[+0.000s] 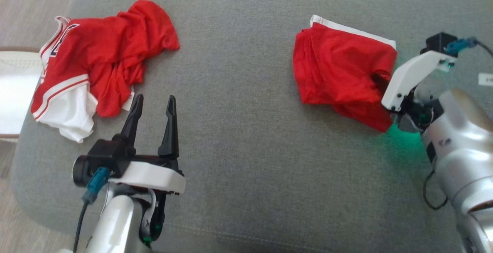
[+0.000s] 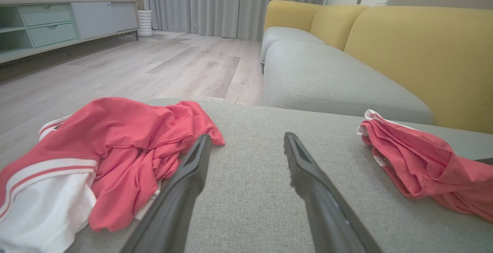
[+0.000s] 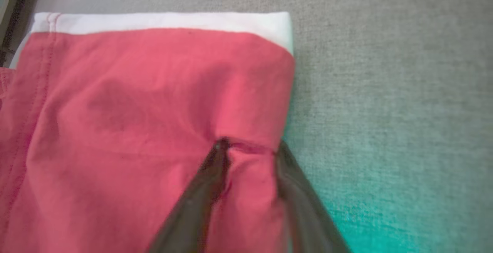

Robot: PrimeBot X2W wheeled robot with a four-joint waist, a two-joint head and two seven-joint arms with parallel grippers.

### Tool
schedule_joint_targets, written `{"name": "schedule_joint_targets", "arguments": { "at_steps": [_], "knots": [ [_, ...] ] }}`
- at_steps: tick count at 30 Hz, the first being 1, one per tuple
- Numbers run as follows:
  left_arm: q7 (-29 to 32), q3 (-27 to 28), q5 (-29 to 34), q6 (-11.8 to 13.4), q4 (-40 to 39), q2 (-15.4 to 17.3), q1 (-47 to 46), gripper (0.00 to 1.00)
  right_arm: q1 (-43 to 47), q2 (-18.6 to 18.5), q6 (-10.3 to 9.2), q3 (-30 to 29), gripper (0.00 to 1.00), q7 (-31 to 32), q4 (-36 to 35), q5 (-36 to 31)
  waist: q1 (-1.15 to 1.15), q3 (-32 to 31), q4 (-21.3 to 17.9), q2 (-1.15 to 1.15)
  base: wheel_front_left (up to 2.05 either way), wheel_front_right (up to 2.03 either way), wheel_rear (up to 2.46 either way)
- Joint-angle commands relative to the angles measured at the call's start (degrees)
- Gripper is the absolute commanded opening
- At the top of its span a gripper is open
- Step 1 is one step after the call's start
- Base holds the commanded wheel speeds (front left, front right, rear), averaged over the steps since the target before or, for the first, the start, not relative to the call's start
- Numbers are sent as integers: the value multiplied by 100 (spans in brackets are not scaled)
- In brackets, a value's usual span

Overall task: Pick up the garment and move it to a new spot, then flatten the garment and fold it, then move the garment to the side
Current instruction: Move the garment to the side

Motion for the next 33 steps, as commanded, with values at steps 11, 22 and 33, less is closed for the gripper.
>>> {"name": "schedule_joint_targets", "arguments": {
  "at_steps": [11,22,33],
  "knots": [
    [-30,200,231,-239,-176,40,-202,100,118,-93,43,582,0,-939,-332,111,0,-452,-870,0,0,0,0],
    [-30,-243,336,-741,-173,63,-337,100,-118,-172,43,1010,0,-985,-537,497,0,-401,-2122,0,0,0,0],
    [-30,-332,411,-785,81,69,-469,100,-141,-14,43,1489,0,-1133,-665,886,0,-340,-3054,0,0,0,0]
  ]
}}
